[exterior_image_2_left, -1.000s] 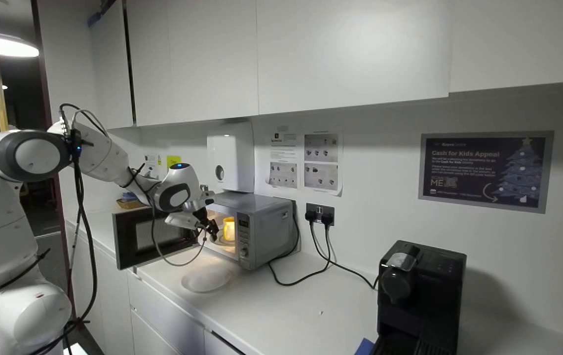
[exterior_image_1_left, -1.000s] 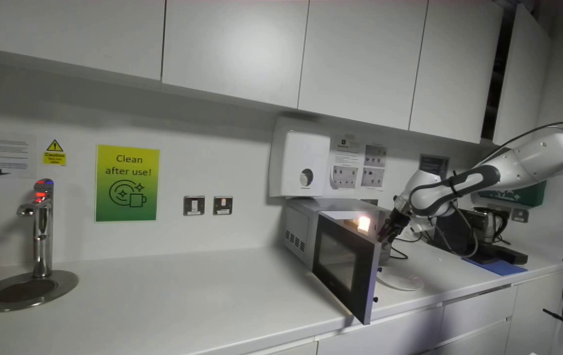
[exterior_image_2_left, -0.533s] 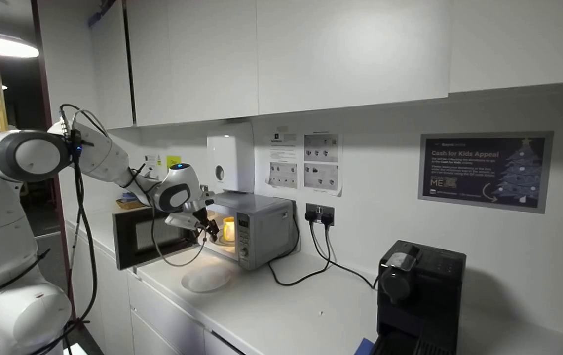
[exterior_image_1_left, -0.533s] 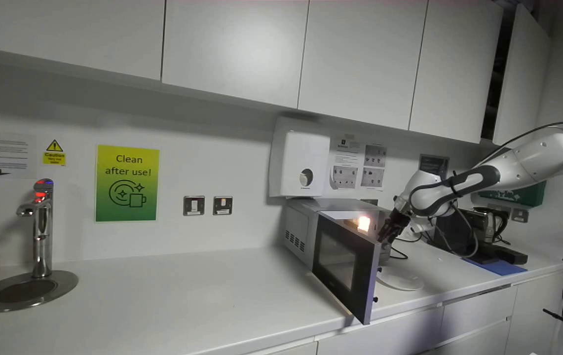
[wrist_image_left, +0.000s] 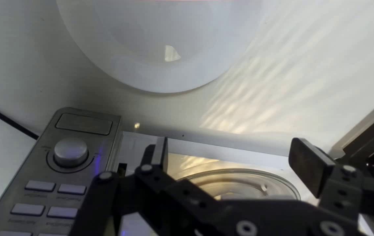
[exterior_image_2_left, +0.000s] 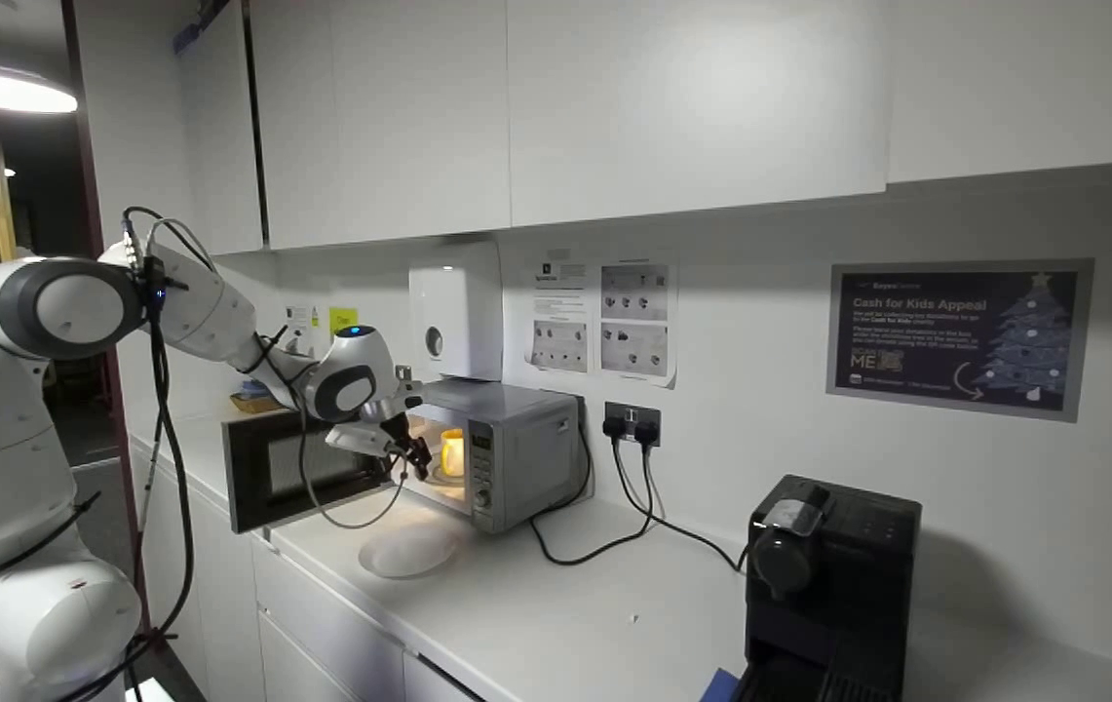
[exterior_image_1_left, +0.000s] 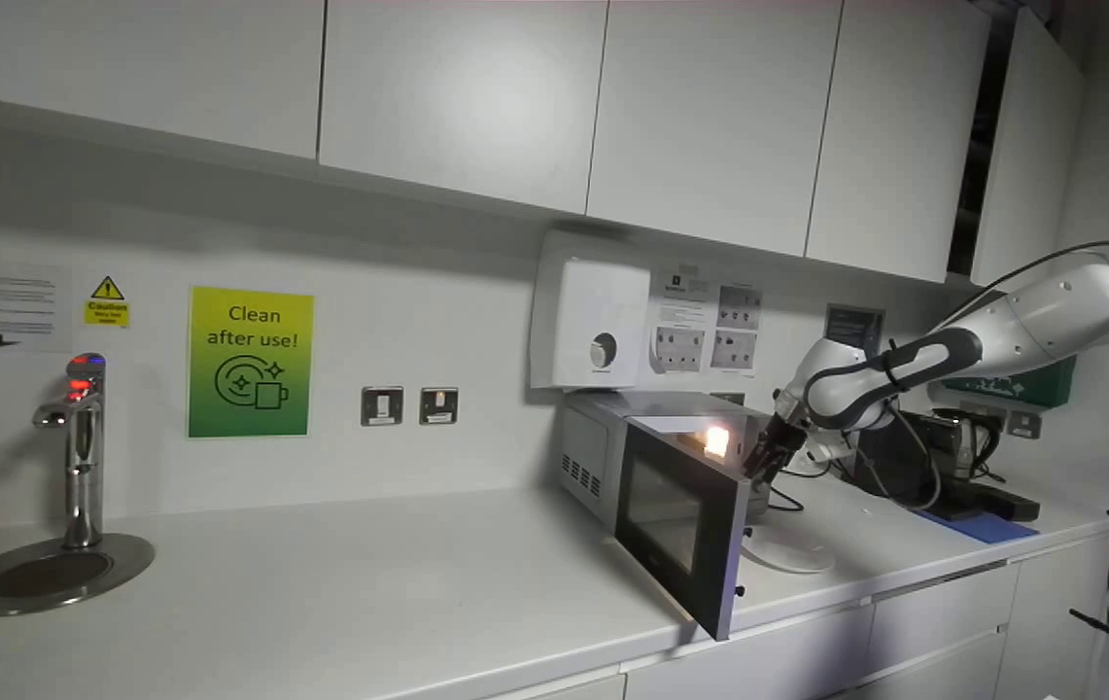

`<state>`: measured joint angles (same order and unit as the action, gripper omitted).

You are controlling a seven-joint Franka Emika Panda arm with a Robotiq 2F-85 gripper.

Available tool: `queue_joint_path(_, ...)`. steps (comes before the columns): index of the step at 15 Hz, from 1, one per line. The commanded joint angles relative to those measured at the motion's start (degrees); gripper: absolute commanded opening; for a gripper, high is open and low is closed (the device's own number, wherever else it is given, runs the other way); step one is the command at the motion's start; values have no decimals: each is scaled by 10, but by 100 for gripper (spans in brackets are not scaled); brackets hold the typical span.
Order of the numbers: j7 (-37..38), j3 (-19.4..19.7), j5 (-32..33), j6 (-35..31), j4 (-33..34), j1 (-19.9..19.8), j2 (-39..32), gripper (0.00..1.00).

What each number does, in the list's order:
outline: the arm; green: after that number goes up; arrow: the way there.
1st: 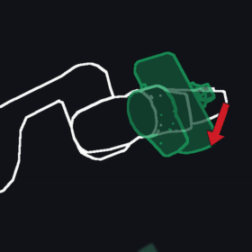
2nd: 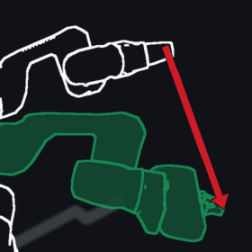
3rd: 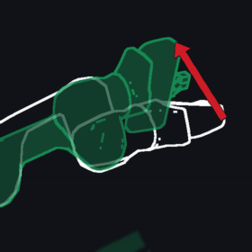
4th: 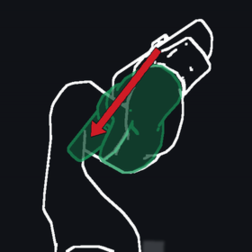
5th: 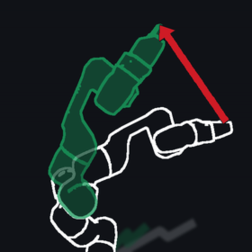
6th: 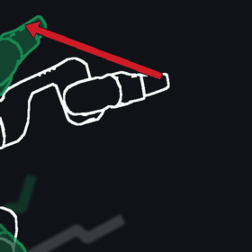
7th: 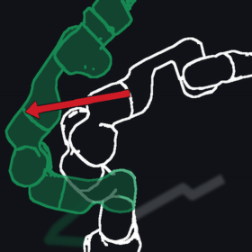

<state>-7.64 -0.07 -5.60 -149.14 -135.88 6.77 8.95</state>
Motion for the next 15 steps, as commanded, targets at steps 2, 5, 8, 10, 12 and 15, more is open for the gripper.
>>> queue_joint_path(2, 32, -24, 18, -38, 18, -7, -51, 100)
queue_joint_path(5, 99, -39, 57, -84, 23, -10, -81, 100)
queue_joint_path(8, 226, -45, 161, -118, 35, -8, -107, 100)
queue_joint_path(10, 315, -38, 235, -123, 50, 6, -121, 100)
queue_joint_path(12, 396, -36, 305, -113, 68, 16, -133, 100)
queue_joint_path(15, 489, -35, 389, -111, 93, 31, -153, 100)
